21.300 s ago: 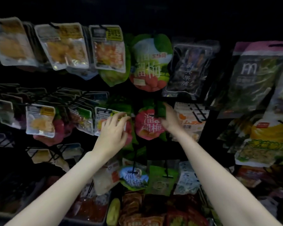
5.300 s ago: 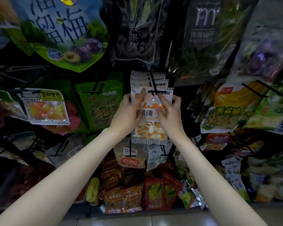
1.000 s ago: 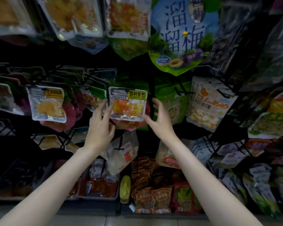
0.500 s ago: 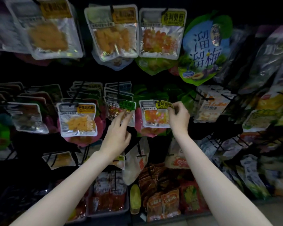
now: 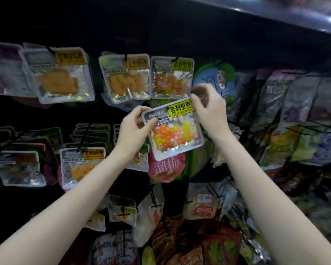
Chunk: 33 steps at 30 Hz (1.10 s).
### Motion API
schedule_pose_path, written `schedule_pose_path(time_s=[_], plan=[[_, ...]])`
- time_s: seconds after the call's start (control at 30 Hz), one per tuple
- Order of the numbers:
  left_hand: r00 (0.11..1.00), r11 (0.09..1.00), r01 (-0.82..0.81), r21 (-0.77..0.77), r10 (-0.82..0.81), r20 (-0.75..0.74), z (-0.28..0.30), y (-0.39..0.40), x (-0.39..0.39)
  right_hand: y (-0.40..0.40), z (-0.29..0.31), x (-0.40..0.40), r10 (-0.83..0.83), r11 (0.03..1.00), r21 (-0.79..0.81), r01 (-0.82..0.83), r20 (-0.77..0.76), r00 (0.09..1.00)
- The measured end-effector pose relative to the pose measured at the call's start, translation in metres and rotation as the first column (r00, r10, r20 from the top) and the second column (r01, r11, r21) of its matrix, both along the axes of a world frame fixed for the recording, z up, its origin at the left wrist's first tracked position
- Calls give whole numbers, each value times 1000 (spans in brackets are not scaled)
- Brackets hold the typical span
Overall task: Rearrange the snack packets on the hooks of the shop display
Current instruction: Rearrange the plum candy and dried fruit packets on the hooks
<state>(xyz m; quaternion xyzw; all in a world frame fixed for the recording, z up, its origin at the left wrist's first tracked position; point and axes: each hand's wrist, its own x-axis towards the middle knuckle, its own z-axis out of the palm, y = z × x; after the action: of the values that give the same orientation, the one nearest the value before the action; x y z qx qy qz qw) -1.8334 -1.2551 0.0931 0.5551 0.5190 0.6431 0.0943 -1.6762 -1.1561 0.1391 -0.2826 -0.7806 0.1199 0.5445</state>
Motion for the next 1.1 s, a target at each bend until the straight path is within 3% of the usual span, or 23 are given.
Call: schedule_pose_path(time_s=[0.17,0.23,0.3,0.43,0.57,0.67,0.77,0.9,1.0,1.1], plan=[[987,989,-131,-76,123,-101,13,-6,-22,56,58,-32,-385,922,173,347,301,872],[987,983,-149,-105,141,-80,13,-8,-29,64,63,-43,-445,895,177,409,312,839],[985,978,-167,-124,161,-56,12,-10,-35,64,65,-47,-457,885,206,417,220,862],[982,977,-189,-103,189,-2,14,-10,-41,52,69,-39,-101,988,118,103,-17,995],[979,974,-204,-102,205,1,11,-7,-43,33,75,-18,19,978,203,39,-279,960],[979,972,-204,-113,204,-11,1,-4,-45,18,66,-2,127,964,260,-57,-263,956],[979,964,-205,-170,205,-14,-12,-10,-44,11,31,3,266,963,68,-261,-79,961],[978,962,-157,-223,183,98,-35,-28,-46,8,-39,-18,420,847,-332,-416,-63,905],[979,951,-161,-265,188,80,-47,-45,-50,-3,-77,-42,454,755,-477,-451,-118,883],[980,927,-152,-343,187,70,-52,-66,-63,-20,-94,-67,486,718,-518,-465,-105,868]])
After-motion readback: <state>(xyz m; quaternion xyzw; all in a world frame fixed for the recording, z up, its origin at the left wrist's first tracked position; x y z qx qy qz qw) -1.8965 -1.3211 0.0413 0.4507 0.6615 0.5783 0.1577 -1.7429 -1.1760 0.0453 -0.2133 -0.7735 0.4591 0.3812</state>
